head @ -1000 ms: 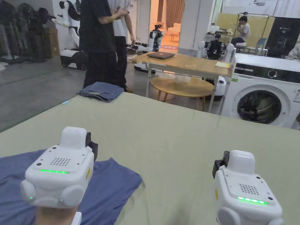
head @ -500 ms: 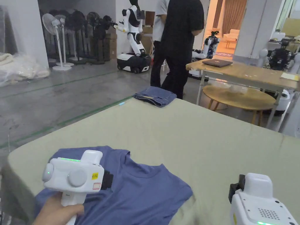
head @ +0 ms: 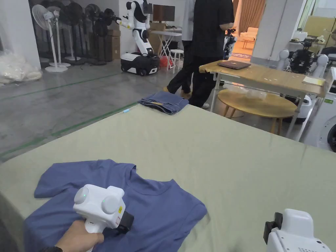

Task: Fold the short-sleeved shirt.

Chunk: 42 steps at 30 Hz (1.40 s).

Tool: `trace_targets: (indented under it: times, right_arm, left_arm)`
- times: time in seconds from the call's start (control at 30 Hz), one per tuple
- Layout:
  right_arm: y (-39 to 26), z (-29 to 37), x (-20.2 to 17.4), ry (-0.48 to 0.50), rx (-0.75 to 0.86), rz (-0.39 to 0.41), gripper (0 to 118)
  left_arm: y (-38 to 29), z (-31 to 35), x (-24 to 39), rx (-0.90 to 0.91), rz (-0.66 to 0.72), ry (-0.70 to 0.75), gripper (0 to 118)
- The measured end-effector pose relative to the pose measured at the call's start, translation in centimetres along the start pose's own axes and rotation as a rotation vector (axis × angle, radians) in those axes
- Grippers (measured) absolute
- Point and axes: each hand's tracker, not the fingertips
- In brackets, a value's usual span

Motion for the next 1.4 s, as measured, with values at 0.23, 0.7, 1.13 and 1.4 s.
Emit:
trace_targets:
  times: [0.23,0.7,1.13,1.4]
  right_arm:
    - [-0.7,0.2,1.7,-0.042,-0.034,-0.037,0]
    - [-0.8,1.1,2.5,-0.054,-0.049,-0.063,0]
    - [0.9,3.9,7.6,-0.121,0.025,-0.124,0]
    - [1.9,7.4,13.6,-0.219,0.087,-0.157,0]
  left_arm:
    - [-1.8,1.4,-0.3,0.089,0.141,-0.027,63]
    - [-2.2,4.1,-0.7,0.267,0.082,-0.079,0]
    - [2.5,16.2,6.5,0.613,-0.019,-0.277,0]
    - [7.5,23.9,15.7,0.761,-0.120,-0.444,0]
